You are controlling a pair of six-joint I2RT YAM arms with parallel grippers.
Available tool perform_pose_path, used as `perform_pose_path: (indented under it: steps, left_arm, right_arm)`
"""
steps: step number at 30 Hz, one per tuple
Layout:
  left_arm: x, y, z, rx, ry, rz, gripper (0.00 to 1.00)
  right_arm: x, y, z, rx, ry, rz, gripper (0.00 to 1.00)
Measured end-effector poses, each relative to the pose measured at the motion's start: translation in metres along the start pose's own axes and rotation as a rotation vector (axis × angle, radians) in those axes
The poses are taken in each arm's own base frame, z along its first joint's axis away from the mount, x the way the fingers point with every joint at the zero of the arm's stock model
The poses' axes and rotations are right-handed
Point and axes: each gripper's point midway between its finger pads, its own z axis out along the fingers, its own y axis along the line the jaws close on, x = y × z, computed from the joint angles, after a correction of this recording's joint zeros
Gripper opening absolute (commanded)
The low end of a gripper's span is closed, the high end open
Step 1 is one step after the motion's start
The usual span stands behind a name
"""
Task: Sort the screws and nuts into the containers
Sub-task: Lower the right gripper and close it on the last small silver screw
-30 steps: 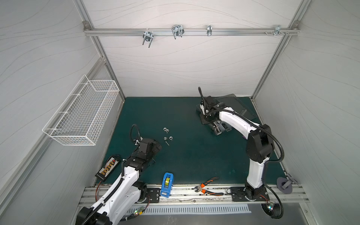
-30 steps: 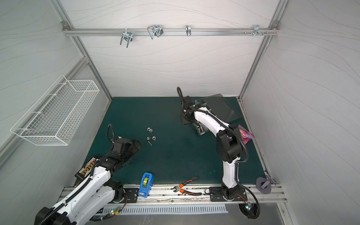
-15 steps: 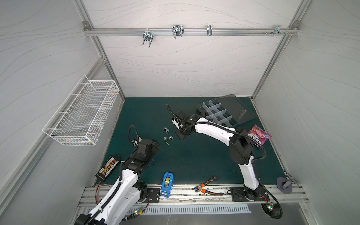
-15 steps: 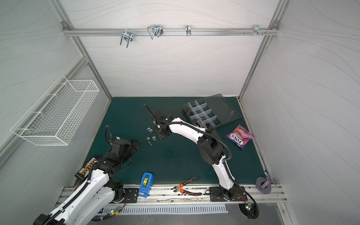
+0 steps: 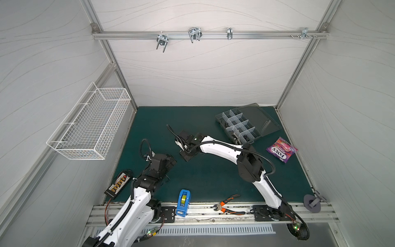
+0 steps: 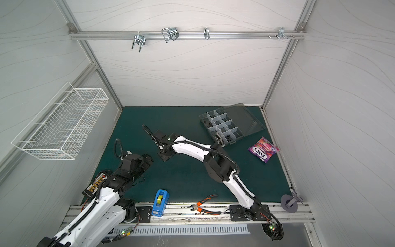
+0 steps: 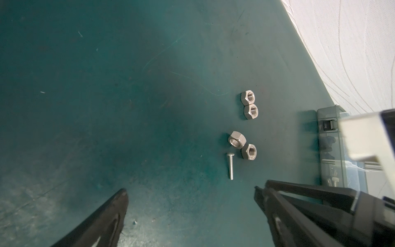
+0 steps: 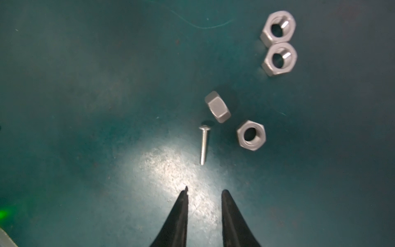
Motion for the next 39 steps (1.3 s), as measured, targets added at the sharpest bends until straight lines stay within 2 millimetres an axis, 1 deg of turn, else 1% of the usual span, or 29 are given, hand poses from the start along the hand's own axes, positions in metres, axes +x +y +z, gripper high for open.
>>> perform_pose_path:
  steps: [13, 18, 25, 31, 39]
  left_arm:
    - [0.005, 0.006, 0.004, -0.02, 0.014, -0.002, 0.99]
    - [0.005, 0.006, 0.004, -0.021, 0.017, -0.001, 0.99]
    - [0.005, 0.005, 0.005, -0.017, 0.017, -0.002, 0.99]
    - [0.006, 0.005, 0.005, -0.019, 0.019, -0.002, 0.99]
    - [0.007, 0.006, 0.006, -0.022, 0.024, -0.001, 0.99]
  right_arm:
    - [0.0, 0.002, 0.026, 0.007, 0.03, -0.032, 0.31]
    - [0.003, 0.002, 0.034, 0.009, 0.046, -0.041, 0.31]
    - [0.002, 0.003, 0.036, 0.011, 0.051, -0.052, 0.24]
    - [0.005, 0.001, 0.042, 0.024, 0.063, -0.058, 0.23]
    - [0.002, 0.0, 0.044, 0.035, 0.063, -0.069, 0.21]
